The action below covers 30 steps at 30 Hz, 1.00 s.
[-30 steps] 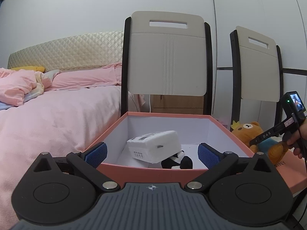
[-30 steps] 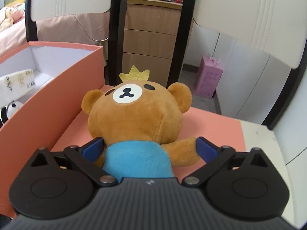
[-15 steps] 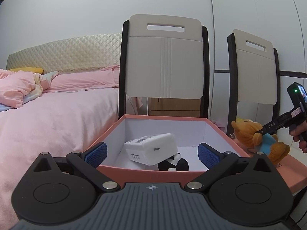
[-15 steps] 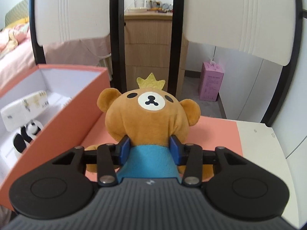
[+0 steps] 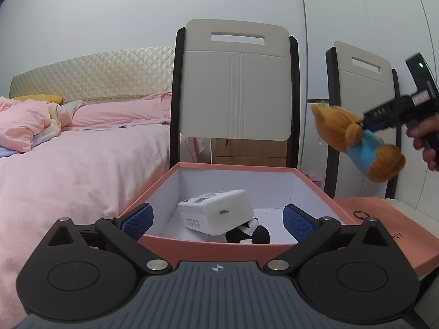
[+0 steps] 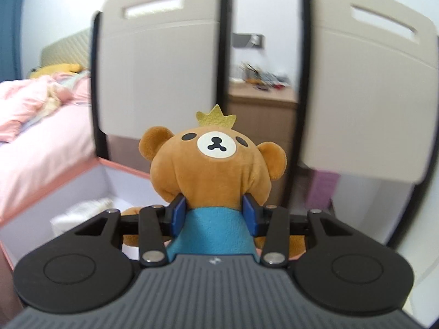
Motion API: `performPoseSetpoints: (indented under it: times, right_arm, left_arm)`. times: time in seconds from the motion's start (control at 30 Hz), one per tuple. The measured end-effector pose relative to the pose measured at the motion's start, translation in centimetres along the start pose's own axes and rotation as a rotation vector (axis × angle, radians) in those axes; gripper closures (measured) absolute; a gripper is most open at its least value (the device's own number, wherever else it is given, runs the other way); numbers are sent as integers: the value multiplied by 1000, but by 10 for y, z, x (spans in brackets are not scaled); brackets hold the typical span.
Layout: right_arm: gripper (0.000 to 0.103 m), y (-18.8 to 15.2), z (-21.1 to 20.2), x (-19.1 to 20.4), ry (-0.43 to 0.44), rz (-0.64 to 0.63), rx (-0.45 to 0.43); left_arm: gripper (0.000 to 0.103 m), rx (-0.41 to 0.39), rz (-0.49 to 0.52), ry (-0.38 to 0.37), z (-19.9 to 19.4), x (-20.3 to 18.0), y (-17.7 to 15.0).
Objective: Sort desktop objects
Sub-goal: 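Carry the teddy bear with the right gripper and drop it into the pink box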
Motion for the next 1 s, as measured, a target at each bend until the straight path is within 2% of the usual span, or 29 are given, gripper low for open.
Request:
performPoseSetpoints:
  times: [0.23, 0.4, 0.57, 0.73, 0.8, 0.97, 1.0]
  right_arm:
    - [58, 32, 34, 54, 132, 4, 18]
    - [58, 34, 69, 84, 169, -8, 83]
    - [58, 17, 107, 96, 156, 0, 174]
    - [57, 3, 133, 96, 119, -8, 228]
    - [53, 0, 138, 95, 116, -3, 231]
    - [51, 0, 139, 94, 116, 35, 206]
    - [47, 1, 135, 93, 110, 37, 197]
  left_arm:
    - [1, -14, -1, 3, -2, 1, 2]
    - [1, -26, -2, 7, -4, 1, 3]
    - [1, 2, -40, -14, -1, 5, 2]
    - [1, 11, -56, 3, 2, 10, 3]
    - [1, 21, -64, -8, 3, 10, 3]
    - [1, 28, -80, -39, 3, 7, 3]
    - [1, 24, -80, -47, 3, 6, 4]
Point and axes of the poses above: each gripper's, at about its wrist camera, not at the fingertips, and z roughly the way its jaws point, x to its left, y to its top, the point moved 9 cm from there along z, roughly the way its jaws point, and after that the axes turned 9 degrees about x, right-handed, at the moved point
